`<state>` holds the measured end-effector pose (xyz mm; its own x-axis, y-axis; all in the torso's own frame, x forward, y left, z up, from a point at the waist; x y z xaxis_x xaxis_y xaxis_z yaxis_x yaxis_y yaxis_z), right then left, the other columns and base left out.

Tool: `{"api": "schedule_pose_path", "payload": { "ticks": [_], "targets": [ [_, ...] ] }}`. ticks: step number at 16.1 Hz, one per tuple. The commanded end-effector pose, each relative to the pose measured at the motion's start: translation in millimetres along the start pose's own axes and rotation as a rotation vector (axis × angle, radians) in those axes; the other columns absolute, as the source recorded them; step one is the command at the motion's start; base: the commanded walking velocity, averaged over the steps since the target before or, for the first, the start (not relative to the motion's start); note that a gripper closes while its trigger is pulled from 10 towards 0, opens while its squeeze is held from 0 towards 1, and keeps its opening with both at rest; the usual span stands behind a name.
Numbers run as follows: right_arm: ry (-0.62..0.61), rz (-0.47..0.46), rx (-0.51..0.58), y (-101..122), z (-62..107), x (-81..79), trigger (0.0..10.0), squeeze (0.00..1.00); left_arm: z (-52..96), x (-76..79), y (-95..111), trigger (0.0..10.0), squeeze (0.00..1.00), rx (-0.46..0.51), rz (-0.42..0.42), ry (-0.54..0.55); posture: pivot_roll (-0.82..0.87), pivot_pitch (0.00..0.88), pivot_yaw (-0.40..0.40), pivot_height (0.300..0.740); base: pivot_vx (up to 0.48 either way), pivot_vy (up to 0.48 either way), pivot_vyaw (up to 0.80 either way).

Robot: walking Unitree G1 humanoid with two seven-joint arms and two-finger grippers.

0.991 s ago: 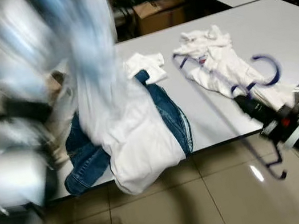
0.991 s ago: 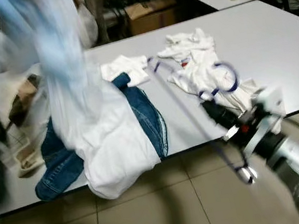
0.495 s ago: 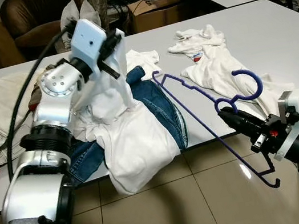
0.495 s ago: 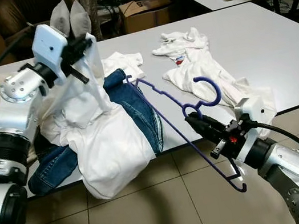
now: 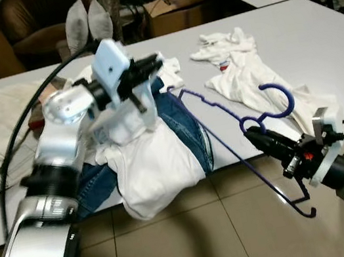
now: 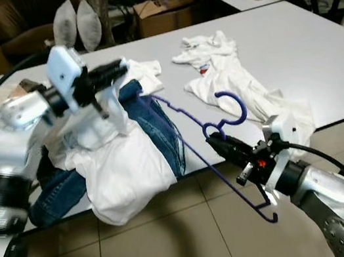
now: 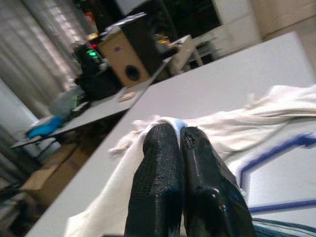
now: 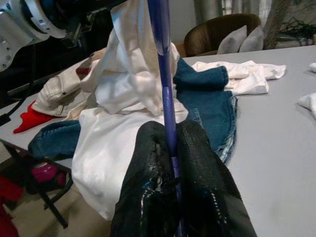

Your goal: Hang hanger

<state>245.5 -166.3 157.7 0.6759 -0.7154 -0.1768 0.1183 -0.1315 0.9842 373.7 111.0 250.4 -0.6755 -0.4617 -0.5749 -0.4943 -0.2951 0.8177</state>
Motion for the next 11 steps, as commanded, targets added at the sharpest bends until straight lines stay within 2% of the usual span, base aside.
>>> {"api": "schedule_pose_path", "payload": {
  "ticks": [1, 2, 3, 4, 5, 6, 7, 8, 9, 10, 11],
  "targets": [
    [0.033, -0.002, -0.012, -2, -5.5, -3.5, 10.0, 0.00, 2.4, 8.2, 11, 0.0, 0.00, 0.011, -0.003, -0.071, -0.01, 0.000, 0.038, 0.740, 0.000, 0.000, 0.00],
    [0.037, -0.002, -0.014, -2, -6.4, -3.5, 10.0, 0.00, 3.5, 12.0, 12, 0.0, 0.00, 0.005, 0.001, -0.090, -0.01, 0.000, 0.038, 0.740, 0.000, 0.000, 0.00],
    [0.035, -0.001, -0.011, -1, -9.2, -0.4, 10.0, 0.00, 1.5, 17.2, -1, 0.5, 0.00, -0.075, 0.020, -0.038, 0.01, 0.000, 0.030, 0.740, 0.000, 0.000, 0.00],
    [0.003, -0.002, -0.015, -2, -11.0, 6.8, 10.0, 0.00, -2.9, 17.1, -14, 0.0, 0.00, -0.127, 0.046, 0.059, 0.01, 0.000, 0.028, 0.740, 0.000, 0.000, 0.00],
    [-0.138, 0.015, -0.031, -4, -11.6, 28.4, 10.0, 0.00, -9.8, 21.2, -22, 0.0, 0.00, -0.149, 0.059, 0.114, 0.01, 0.000, 0.024, 0.740, 0.000, 0.000, 0.00],
    [-0.275, 0.006, -0.029, -5, -9.4, 49.1, 10.0, 0.00, -18.0, 21.8, -22, 0.0, 0.00, -0.128, 0.124, 0.169, 0.01, 0.000, 0.023, 0.740, 0.000, 0.000, 0.00],
    [-0.387, 0.011, -0.011, -2, -5.0, 64.7, 10.0, 0.00, -26.4, 19.5, -22, 0.0, 0.00, -0.104, 0.203, 0.218, 0.01, 0.000, 0.027, 0.740, 0.000, 0.000, 0.00],
    [-0.443, 0.002, 0.004, 0, -1.1, 72.7, 10.0, 0.00, -33.3, 16.4, -24, 0.6, 0.00, -0.108, 0.230, 0.255, 0.01, 0.000, 0.028, 0.740, 0.000, 0.000, 0.00],
    [-0.472, 0.005, 0.016, 2, 1.9, 76.6, 10.0, 0.00, -42.4, 9.0, -25, 4.1, 0.00, -0.105, 0.256, 0.316, 0.00, 0.000, 0.033, 0.740, 0.000, 0.000, 0.00],
    [-0.489, 0.003, 0.019, 2, 4.8, 77.2, 10.0, 0.00, -53.9, 3.1, -22, 10.0, 0.00, -0.117, 0.263, 0.329, -0.01, 0.000, 0.045, 0.740, 0.000, 0.000, 0.00],
    [-0.503, 0.001, 0.019, 1, 6.2, 77.3, 10.0, 0.00, -57.9, 1.3, -19, 10.0, 0.71, -0.116, 0.276, 0.321, -0.01, 0.000, 0.058, 0.740, 0.000, 0.000, 0.00]
  ]
}}
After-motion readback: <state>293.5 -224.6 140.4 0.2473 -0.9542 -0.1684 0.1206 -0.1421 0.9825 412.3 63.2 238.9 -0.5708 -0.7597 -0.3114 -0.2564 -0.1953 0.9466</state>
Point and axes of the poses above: a point about 5 cm out from each wrist's last joint towards the gripper, its own z axis pointing back from the gripper into the wrist, its own y axis along the axis of the wrist's last joint, x = y × z, the point moved 3 cm from there along -z, pointing out of the wrist towards the gripper, and after that the axes turned 5 degrees about -z, right-handed, at the moved point
